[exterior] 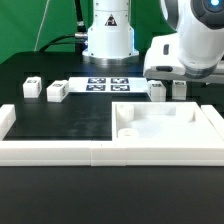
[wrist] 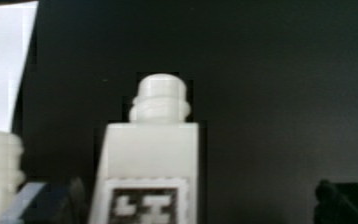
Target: Assemble one leg
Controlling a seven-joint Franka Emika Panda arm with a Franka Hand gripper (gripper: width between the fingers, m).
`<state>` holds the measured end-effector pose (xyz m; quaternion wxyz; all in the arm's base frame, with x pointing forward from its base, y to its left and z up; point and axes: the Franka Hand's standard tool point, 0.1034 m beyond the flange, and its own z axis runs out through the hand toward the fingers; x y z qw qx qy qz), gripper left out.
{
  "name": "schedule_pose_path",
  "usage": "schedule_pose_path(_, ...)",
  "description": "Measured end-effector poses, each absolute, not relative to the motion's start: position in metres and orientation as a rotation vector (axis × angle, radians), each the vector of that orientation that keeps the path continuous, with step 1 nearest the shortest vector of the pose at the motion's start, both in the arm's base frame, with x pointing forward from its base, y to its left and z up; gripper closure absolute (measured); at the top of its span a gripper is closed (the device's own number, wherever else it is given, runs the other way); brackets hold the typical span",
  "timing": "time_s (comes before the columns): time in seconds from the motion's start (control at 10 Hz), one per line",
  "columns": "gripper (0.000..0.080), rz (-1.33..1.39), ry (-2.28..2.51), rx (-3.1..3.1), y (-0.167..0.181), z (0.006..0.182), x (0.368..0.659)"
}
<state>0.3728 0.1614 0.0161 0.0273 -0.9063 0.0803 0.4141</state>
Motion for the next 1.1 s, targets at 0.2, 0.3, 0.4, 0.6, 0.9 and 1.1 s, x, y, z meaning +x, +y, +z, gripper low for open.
schedule_pose_path(0.2,0.0151,1.27,0.258,-2.8,0.1577,0.0118,0.3732)
schedule_pose_path(0.3,0.0151,1.273,0.261,-2.8,0.1568,0.011,0.3723)
schedule_pose_path(0.4,0.0151,1.275,0.266,-2.799,0.1551,0.0103,0.372)
schedule_pose_path(0.6,0.0151,1.273,0.276,-2.797,0.1522,0.0102,0.3732)
schedule_pose_path(0.9,0.0513,1.273,0.278,-2.798,0.1521,0.0103,0.3734)
schedule_pose_path(1.1,0.0512,1.273,0.278,-2.798,0.1521,0.0103,0.3734)
